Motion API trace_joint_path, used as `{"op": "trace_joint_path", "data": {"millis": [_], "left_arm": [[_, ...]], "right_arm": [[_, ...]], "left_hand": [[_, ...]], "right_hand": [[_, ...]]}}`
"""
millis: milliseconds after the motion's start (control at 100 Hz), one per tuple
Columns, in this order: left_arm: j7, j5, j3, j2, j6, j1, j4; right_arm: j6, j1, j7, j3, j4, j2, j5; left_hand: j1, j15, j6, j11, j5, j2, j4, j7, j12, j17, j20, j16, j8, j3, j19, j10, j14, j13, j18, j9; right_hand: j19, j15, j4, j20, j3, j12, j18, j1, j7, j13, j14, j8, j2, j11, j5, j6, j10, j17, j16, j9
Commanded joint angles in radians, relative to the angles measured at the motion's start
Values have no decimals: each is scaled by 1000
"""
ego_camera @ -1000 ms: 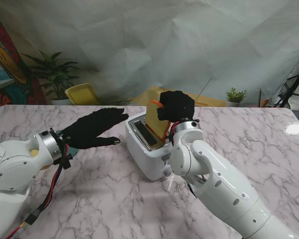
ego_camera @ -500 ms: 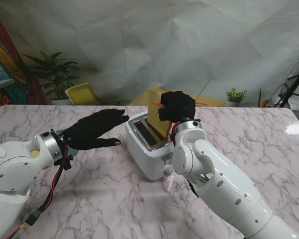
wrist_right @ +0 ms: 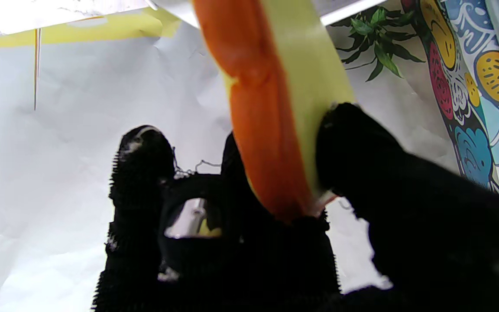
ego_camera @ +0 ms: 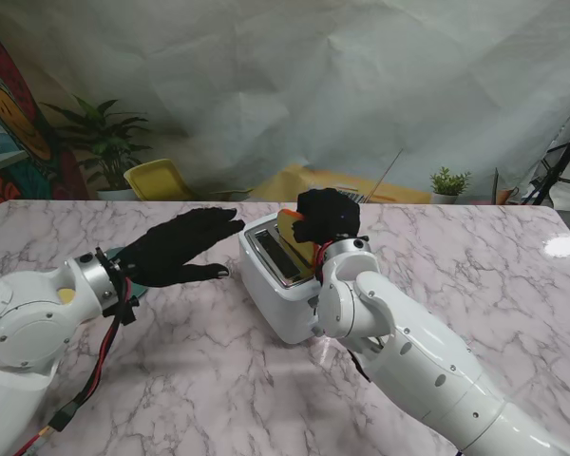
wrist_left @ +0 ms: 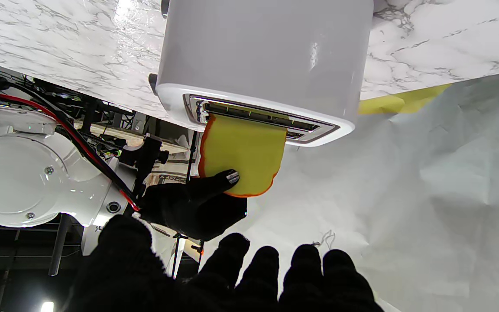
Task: Toast the toast slices
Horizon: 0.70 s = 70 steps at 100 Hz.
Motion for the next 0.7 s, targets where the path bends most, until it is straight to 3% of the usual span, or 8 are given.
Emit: {"op": "trace_joint_path", "data": {"millis": [0,690], "left_arm": [[-10,2,0,-2,-3,4,0],[-6,4,2,-2,-11,0,4]], "right_arm": [[5,0,7,-7,15,-5,6],[-6,-2,24,-24,49,-4,23]], "left_hand": [[23,19,-9,7,21,16,10,-3,4,9,21,-11,-12,-2,-37,-7,2,-9,-43,25],[23,21,-9,15,21,17,10,-3,3,9,21,-12,-12,-2,-37,-8,2,-9,-43,22]], "right_hand": [[33,33,21,9,67,-1,-16,57,64,1,-87,-6,-2,34,41,-79,83,3,-7,89],[25,-44,46,2,-6,-44,-17,64,54,1,-60,-83,7,-7,35,-70,74,-11,-68,83]]}}
